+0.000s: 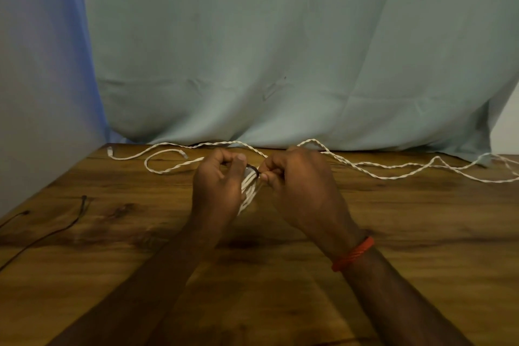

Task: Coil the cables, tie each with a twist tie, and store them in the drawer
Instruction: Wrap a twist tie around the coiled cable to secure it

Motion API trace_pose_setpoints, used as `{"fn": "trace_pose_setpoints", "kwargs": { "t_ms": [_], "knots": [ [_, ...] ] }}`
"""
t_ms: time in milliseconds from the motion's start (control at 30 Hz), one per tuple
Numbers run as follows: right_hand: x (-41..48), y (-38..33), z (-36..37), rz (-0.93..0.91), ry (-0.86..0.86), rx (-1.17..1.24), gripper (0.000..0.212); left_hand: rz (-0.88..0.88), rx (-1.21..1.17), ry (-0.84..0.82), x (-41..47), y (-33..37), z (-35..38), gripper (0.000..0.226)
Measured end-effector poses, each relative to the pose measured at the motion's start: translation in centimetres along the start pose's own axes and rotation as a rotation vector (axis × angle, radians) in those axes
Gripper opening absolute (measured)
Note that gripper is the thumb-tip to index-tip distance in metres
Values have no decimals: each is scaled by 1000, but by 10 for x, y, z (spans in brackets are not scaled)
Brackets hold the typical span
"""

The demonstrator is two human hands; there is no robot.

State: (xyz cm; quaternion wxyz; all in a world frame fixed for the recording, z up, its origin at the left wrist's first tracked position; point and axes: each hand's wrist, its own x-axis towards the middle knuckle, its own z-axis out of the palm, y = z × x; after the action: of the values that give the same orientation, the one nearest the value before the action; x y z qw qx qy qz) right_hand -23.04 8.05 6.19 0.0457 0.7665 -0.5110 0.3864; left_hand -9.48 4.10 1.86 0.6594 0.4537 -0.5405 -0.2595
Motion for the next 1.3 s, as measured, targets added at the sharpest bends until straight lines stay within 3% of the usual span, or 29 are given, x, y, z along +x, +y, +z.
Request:
{"fn": "trace_pose_setpoints", "kwargs": {
  "t_ms": [100, 300, 567, 700, 833, 1000, 1300],
  "knots": [
    [0, 1, 4, 32, -59, -9, 8, 58, 76, 35, 2, -5, -1, 17],
    [-1, 3, 4, 14, -142, -1, 5, -22, 47, 32, 4, -7, -1, 18],
    [0, 8, 7, -38, -160, 48, 5, 33, 58, 15, -1, -5, 1, 17],
    [-1, 8, 7, -64, -135, 25, 3, -68, 28, -5, 5, -17, 0, 18],
    [0, 9, 6, -94, -106, 35, 4, -214, -185, -27, 3, -14, 3, 21],
    [2, 14, 4, -74, -99, 66, 7, -231, -227, -25, 4, -11, 3, 19],
    [0, 10, 13, -147, -109, 74, 4, -50, 56, 34, 6, -9, 1, 21]
  ]
}}
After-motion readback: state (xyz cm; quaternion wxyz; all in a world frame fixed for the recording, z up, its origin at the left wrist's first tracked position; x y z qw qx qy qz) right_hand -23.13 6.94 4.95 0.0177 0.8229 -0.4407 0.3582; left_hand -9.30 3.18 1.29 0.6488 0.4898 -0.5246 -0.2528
